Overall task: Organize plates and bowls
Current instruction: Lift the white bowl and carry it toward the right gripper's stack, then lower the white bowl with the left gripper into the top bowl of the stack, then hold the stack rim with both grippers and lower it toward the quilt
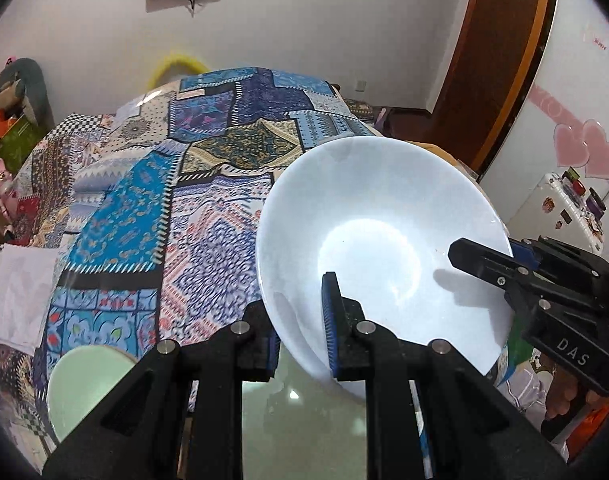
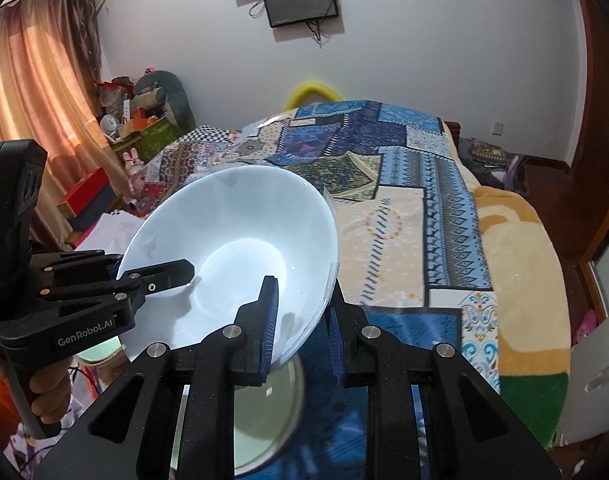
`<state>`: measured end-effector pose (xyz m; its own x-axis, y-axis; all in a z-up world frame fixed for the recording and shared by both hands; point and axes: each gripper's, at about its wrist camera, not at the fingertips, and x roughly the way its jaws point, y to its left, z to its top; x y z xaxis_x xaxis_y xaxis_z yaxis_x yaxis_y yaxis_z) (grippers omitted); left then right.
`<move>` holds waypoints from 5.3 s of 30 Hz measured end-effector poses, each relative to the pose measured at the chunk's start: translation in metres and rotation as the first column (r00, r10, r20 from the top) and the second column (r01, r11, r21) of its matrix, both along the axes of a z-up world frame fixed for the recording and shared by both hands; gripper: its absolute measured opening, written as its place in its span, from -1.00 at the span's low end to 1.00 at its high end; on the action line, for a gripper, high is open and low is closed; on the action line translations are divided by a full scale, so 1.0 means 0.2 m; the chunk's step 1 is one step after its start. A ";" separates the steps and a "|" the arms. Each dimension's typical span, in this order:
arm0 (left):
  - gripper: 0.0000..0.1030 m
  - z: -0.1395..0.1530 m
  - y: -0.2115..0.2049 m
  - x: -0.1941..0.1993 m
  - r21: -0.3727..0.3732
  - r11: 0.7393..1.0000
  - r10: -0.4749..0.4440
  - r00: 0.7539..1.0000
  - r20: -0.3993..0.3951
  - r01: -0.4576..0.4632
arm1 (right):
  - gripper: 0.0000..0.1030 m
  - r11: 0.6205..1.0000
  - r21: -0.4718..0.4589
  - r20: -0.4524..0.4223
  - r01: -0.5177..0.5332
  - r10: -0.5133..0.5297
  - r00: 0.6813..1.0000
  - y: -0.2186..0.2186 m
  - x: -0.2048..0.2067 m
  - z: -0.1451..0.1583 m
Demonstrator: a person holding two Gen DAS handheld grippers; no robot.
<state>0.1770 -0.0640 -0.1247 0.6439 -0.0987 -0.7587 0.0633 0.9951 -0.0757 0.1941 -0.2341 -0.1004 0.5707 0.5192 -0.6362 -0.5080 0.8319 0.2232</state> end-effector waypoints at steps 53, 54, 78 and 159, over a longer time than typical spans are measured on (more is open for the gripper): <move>-0.65 -0.35 0.99 -0.63 -0.050 0.950 0.307 0.950 -0.050 -0.310 | -0.60 0.972 0.053 -0.113 -0.227 0.232 0.966 0.91 -0.37 -0.26; -0.65 -0.36 1.00 -0.62 -0.053 0.948 0.312 0.949 -0.055 -0.315 | -0.60 0.972 0.055 -0.119 -0.228 0.233 0.965 0.92 -0.37 -0.27; -0.65 -0.40 1.00 -0.57 0.029 0.919 0.393 0.919 -0.023 -0.393 | -0.57 0.979 0.083 -0.107 -0.188 0.197 0.975 0.89 -0.36 -0.31; -0.27 -0.55 1.13 -0.65 -0.170 0.885 0.415 0.900 -0.137 -0.434 | -0.28 0.981 -0.009 -0.196 -0.195 0.189 0.962 1.09 -0.36 -0.46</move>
<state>0.0477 0.1613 -0.2344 0.5835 0.0186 -0.8119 -0.3786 0.8907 -0.2516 0.1214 -0.0170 -0.1933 0.3268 0.5872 -0.7406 -0.6082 0.7304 0.3107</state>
